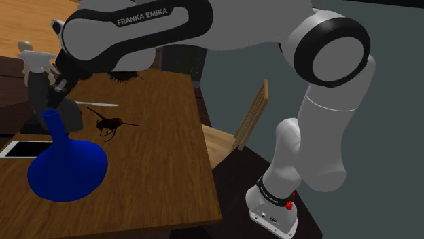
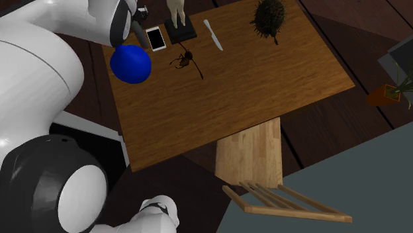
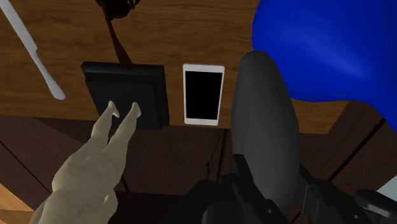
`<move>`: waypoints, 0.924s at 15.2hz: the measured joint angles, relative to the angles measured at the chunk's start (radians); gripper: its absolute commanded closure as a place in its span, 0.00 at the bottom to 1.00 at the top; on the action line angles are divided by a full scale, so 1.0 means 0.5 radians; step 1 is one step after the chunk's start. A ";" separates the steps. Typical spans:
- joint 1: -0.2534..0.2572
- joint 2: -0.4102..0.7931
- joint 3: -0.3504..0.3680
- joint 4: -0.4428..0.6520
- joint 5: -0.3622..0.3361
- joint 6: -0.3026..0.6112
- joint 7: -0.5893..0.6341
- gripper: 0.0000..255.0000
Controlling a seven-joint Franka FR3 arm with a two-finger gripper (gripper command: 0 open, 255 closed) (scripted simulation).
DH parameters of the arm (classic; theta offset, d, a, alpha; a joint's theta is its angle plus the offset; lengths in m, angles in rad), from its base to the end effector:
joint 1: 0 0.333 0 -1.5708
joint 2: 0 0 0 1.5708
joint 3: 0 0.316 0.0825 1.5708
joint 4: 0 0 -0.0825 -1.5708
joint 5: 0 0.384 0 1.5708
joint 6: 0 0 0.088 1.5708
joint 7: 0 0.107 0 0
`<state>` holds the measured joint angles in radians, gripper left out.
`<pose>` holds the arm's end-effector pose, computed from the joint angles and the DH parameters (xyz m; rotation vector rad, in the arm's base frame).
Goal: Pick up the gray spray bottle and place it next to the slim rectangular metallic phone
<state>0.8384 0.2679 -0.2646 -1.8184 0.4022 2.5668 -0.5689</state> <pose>0.5532 0.3670 0.4491 -2.5525 -1.2098 -0.7069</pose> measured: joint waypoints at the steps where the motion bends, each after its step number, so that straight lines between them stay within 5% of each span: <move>1: 0.019 0.057 0.011 0.044 -0.002 0.018 0.033 1.00; 14: 0.156 0.974 0.054 1.143 -0.079 -0.124 0.470 1.00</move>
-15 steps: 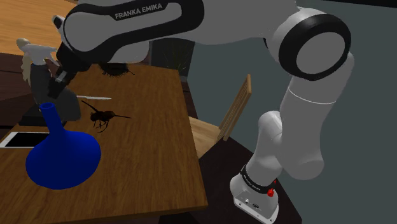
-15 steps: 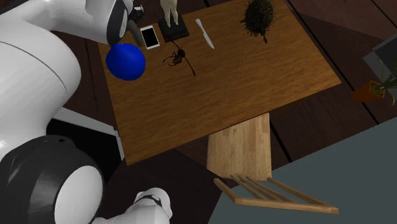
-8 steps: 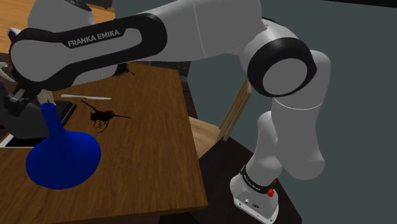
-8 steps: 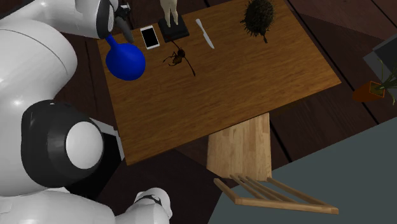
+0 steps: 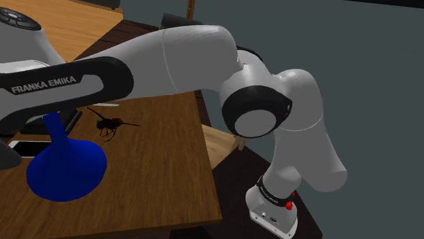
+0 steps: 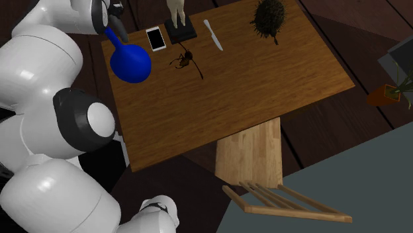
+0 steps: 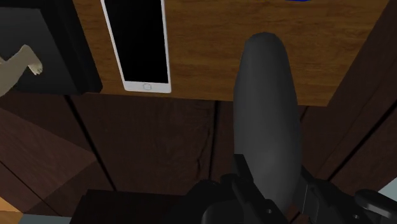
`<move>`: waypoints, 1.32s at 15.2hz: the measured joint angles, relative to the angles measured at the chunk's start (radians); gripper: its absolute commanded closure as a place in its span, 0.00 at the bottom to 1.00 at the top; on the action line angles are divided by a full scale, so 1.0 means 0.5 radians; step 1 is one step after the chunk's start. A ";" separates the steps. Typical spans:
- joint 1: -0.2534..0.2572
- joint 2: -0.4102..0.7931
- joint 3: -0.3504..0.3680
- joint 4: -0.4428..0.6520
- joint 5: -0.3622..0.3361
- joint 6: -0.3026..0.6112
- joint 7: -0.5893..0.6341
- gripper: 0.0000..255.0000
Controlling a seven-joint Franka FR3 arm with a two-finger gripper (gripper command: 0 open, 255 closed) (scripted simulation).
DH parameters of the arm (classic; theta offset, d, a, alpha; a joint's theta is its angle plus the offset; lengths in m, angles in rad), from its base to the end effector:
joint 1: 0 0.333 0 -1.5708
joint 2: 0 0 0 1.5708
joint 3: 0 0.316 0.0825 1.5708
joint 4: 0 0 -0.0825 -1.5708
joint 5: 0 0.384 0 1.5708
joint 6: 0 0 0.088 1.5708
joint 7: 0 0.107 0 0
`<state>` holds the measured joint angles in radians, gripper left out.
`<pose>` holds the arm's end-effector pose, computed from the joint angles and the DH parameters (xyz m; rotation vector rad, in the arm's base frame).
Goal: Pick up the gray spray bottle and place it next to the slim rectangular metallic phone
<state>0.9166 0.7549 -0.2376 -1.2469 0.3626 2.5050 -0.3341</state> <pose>0.5772 0.5362 0.3804 -2.5523 -1.2091 -0.7085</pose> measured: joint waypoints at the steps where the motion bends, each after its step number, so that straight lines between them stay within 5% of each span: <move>1: 0.007 0.090 -0.002 0.125 -0.010 -0.032 0.041 1.00; 5: 0.002 0.250 0.008 0.295 -0.011 -0.039 0.080 1.00; 20: -0.013 0.228 0.055 0.219 0.017 0.152 0.024 1.00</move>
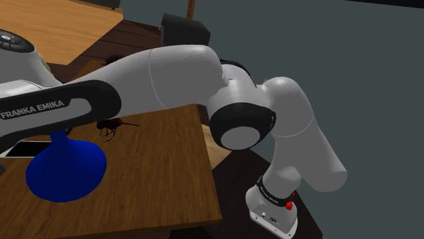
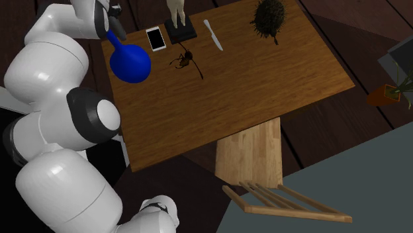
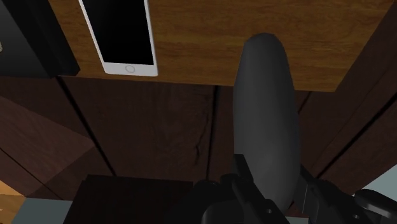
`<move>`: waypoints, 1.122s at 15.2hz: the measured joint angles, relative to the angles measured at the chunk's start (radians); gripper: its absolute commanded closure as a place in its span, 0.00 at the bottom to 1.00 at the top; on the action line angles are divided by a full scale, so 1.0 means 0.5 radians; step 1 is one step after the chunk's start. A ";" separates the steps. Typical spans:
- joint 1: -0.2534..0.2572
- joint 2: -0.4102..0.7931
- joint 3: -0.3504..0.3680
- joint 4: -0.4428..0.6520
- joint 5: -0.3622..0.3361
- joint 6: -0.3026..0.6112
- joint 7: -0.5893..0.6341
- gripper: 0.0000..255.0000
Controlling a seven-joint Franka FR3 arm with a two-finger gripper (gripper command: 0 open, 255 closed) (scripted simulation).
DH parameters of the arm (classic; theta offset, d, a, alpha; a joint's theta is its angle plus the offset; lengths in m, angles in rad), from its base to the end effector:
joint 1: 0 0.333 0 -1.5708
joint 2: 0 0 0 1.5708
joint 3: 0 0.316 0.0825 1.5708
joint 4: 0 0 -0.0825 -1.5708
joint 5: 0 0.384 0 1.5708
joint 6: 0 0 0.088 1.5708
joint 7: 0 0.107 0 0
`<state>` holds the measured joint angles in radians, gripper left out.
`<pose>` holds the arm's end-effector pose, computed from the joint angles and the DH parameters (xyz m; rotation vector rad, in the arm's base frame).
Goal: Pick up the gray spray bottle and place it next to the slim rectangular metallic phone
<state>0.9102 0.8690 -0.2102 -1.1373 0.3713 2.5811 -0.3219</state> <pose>0.5811 0.5627 0.3534 -2.5068 -1.1937 -0.7884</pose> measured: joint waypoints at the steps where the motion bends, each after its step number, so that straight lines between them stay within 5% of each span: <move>1: -0.001 0.014 0.000 0.023 -0.003 -0.006 0.007 0.00; 6: -0.015 0.193 -0.020 0.351 -0.039 -0.167 0.091 0.00; 11: 0.026 -0.131 -0.015 -0.210 -0.014 -0.017 -0.007 0.00; 17: 0.038 -0.190 -0.022 -0.311 -0.017 -0.013 -0.012 0.00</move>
<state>0.9292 0.7739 -0.2213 -1.2926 0.3628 2.5745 -0.3278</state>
